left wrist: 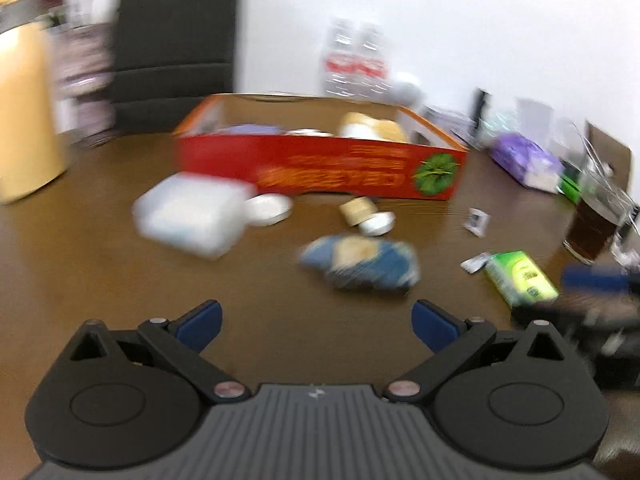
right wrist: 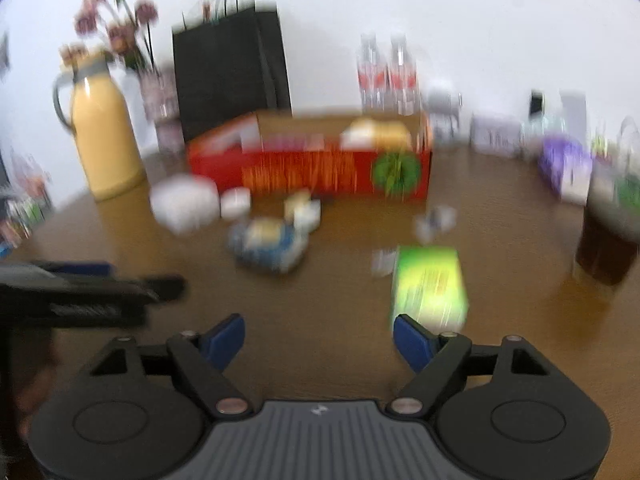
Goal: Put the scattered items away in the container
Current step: 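Grasp the blue-and-yellow snack packet with the left gripper while the right gripper grasps the beige block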
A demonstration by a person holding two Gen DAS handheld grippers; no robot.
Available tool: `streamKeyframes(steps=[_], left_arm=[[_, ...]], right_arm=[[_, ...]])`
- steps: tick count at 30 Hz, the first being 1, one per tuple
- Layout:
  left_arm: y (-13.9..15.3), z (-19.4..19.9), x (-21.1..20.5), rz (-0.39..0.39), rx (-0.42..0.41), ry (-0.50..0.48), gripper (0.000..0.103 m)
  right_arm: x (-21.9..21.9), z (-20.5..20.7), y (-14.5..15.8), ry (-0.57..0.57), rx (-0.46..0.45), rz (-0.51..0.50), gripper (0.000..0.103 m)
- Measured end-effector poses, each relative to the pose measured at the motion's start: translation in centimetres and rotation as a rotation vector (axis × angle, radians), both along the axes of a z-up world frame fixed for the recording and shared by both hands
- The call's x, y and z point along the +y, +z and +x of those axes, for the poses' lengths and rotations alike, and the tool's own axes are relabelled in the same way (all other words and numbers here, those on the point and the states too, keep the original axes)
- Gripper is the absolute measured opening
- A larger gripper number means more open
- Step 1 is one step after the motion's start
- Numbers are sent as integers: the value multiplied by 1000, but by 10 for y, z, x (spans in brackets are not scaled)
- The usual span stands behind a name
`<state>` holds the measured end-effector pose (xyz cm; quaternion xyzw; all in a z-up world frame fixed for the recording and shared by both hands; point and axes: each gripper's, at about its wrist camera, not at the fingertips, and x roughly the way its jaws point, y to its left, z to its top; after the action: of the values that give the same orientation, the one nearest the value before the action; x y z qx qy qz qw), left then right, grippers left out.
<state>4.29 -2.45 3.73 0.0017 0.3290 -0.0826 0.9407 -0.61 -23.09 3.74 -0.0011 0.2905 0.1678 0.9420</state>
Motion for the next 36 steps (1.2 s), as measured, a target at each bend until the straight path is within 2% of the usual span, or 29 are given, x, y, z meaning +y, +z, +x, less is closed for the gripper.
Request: streamKeyframes(steps=[4, 7, 8, 9, 10, 13, 14, 15, 18, 20, 22, 25, 28, 32, 36], left_arm=[[-2, 33, -36, 96, -76, -19, 103], [-17, 50, -47, 118, -22, -69, 102], [-20, 52, -46, 104, 0, -74, 92], [-24, 53, -43, 83, 19, -83, 77], [-27, 52, -40, 69, 25, -97, 68], [-30, 44, -31, 73, 7, -111, 58], [-28, 39, -26, 65, 7, -99, 49], [-26, 34, -19, 50, 3, -89, 40], [-22, 18, 4, 7, -6, -56, 26], [-20, 11, 18, -15, -9, -25, 22], [-18, 4, 29, -33, -19, -1, 18], [-14, -6, 39, -33, -48, 28, 11], [-1, -16, 47, -53, -94, 37, 0], [12, -42, 48, -74, -138, 38, 0], [9, -67, 43, -91, -123, 32, 0]], right_arm=[[-1, 40, 25, -1, -79, -57, 81], [6, 77, 29, 38, -60, -60, 80], [10, 90, 28, 61, -47, -55, 80], [15, 102, 25, 85, -28, -51, 80], [22, 114, 22, 103, -7, -48, 79], [48, 146, 8, 150, 59, -60, 74], [60, 154, 1, 159, 86, -74, 72], [71, 160, -5, 164, 111, -92, 68], [94, 174, -22, 172, 158, -137, 54], [103, 179, -30, 174, 170, -148, 45], [109, 179, -32, 169, 143, -157, 22], [113, 174, -28, 172, 142, -145, 21], [110, 152, -12, 164, 62, -155, 21], [87, 92, 12, 158, -44, -104, 21], [53, 30, 7, 112, 1, -3, 21]])
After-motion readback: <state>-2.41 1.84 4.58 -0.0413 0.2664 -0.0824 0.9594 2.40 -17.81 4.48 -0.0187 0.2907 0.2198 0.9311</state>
